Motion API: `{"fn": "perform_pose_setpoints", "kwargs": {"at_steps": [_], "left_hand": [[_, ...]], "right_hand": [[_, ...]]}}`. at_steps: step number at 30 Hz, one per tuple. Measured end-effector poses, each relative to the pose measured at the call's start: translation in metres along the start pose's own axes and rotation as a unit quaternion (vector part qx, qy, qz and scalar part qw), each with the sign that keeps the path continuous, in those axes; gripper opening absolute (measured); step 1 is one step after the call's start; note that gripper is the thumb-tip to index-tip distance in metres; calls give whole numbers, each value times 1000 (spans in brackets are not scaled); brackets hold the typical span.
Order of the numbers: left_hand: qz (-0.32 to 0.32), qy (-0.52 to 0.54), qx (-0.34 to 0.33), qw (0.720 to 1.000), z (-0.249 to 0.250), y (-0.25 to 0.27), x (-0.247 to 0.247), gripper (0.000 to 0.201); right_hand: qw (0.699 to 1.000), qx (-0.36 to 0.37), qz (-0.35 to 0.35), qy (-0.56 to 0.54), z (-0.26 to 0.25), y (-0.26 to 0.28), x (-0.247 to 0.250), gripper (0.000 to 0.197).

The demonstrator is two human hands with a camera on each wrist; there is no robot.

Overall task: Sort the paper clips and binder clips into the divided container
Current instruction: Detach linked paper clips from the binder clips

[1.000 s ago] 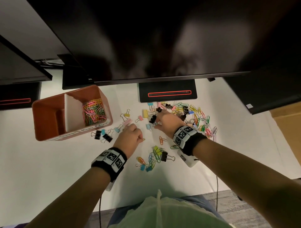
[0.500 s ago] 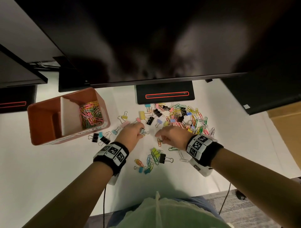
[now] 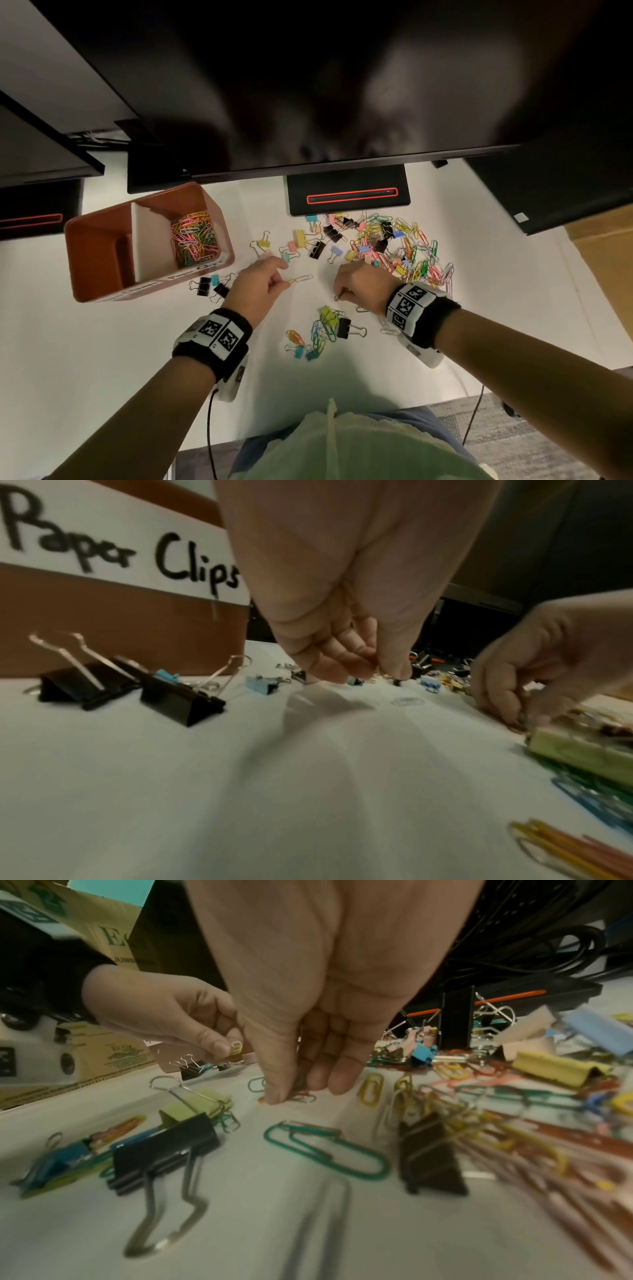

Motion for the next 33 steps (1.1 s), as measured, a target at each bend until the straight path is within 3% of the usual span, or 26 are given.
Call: {"fn": "perform_pose_setpoints", "kwargs": {"at_steps": [4, 8, 17, 23, 29, 33], "left_hand": [[-41, -58, -32, 997, 15, -9, -23, 30], [-52, -98, -27, 993, 19, -20, -33, 13], [-86, -104, -82, 987, 17, -9, -42, 4], [-109, -19, -90, 990, 11, 23, -33, 14], [-178, -87, -131, 971, -3, 56, -50, 22], [-174, -109, -149, 967, 0, 59, -59, 17]], "right_hand": [[999, -33, -12, -27, 5, -2, 0, 18], [997, -57, -21, -39, 7, -5, -2, 18], [998, -45, -13, -45, 4, 1, -2, 18], [998, -47, -24, -34, 5, 5, -2, 23], [998, -38, -21, -47, 0, 16, -17, 21], [998, -47, -2, -49, -4, 16, -25, 21]]}}
Point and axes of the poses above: each hand's wrist, its own y-axis away from the middle knuckle, its own x-axis out of the back of the hand, z = x × y, the point moved 9 cm from there along -y, towards the middle knuckle, and after that the axes turned 2 degrees about x, right-handed, at the moved point
